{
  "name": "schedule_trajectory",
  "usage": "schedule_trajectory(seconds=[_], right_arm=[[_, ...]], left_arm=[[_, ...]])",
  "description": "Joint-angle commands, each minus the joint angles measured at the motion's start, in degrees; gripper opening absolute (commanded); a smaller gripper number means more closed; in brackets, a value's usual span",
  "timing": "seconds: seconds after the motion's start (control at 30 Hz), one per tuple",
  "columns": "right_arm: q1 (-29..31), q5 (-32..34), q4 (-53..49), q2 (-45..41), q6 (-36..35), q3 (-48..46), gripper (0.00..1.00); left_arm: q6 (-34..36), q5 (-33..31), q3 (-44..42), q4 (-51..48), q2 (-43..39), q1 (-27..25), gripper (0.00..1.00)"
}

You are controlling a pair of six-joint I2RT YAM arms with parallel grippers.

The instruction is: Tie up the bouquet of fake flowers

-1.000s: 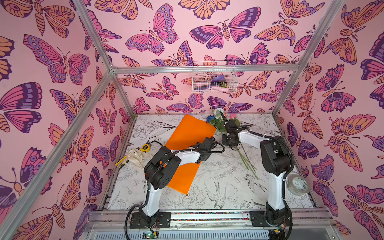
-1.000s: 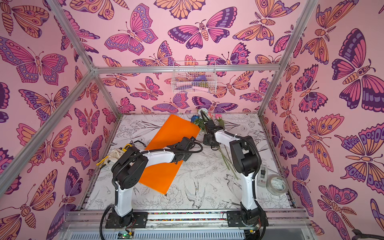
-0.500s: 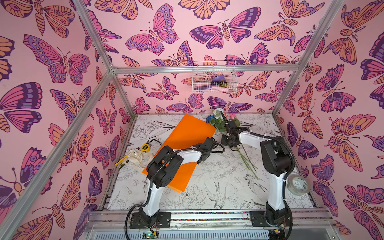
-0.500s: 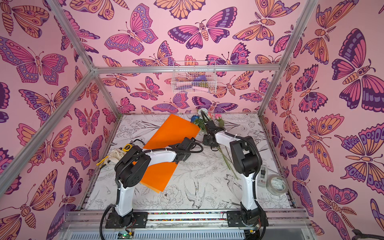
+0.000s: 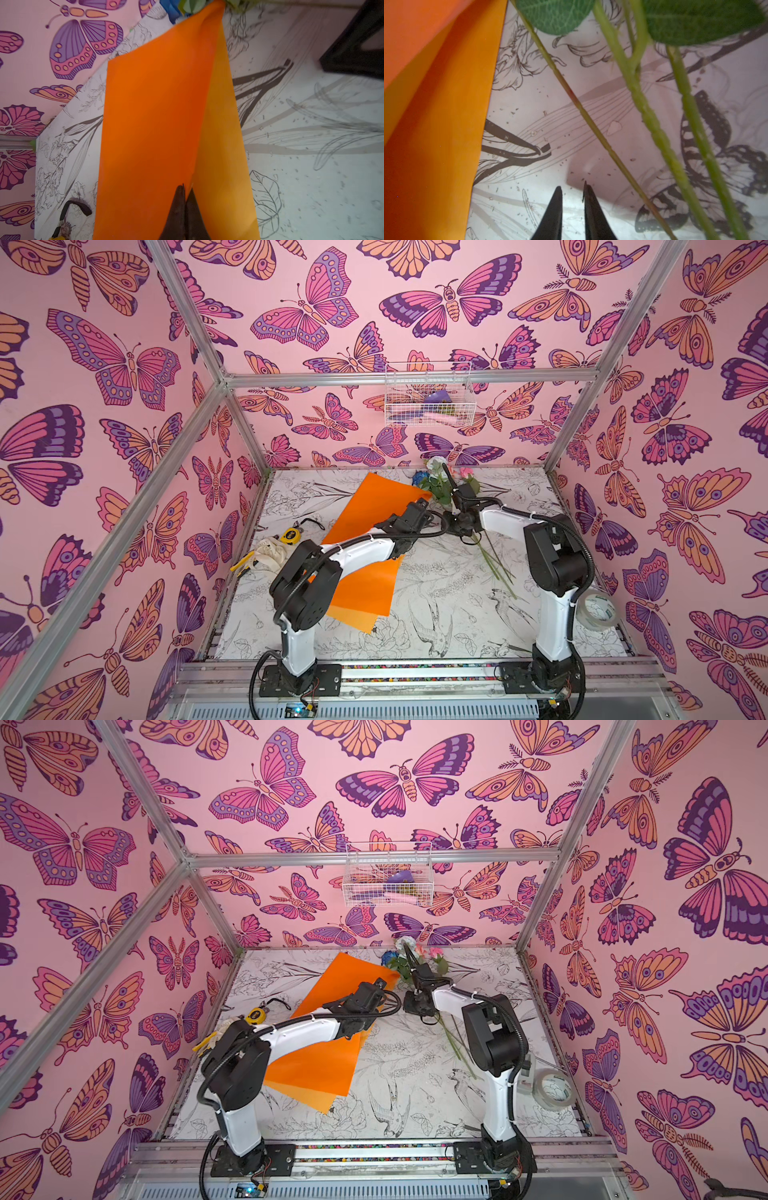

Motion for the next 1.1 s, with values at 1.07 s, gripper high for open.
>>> schedule_trajectory(seconds=[1.07], right_arm=[[-8.4, 8.3, -10.1, 12.0, -3.1, 20.2, 0.26]], left_arm=[[-5.9, 29.1, -2.1, -2.4, -21.4, 10.8, 0.00]])
